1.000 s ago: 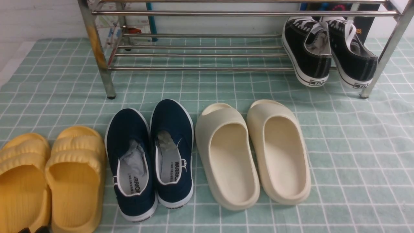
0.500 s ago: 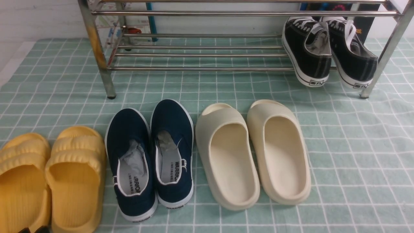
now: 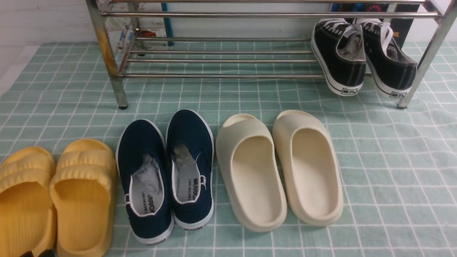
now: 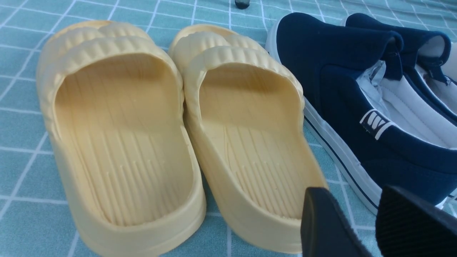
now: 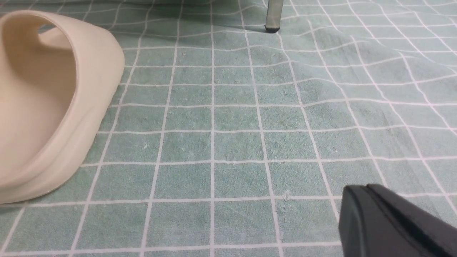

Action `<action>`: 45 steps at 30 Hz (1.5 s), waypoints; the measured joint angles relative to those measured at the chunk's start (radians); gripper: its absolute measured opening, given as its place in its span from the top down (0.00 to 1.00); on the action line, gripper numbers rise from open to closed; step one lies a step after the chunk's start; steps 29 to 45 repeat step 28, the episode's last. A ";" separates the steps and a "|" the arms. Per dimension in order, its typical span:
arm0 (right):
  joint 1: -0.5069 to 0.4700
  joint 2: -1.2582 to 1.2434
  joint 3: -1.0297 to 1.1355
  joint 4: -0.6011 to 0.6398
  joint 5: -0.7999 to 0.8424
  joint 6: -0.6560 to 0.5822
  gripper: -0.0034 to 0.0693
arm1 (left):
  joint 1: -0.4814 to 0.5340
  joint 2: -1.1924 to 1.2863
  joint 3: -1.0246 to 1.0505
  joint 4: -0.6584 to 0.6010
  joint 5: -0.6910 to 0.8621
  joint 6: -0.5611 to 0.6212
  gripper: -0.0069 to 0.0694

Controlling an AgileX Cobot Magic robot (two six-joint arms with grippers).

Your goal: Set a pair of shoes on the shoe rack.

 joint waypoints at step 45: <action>0.000 0.000 -0.001 0.000 0.002 0.000 0.91 | 0.000 0.000 0.000 0.000 0.000 0.000 0.60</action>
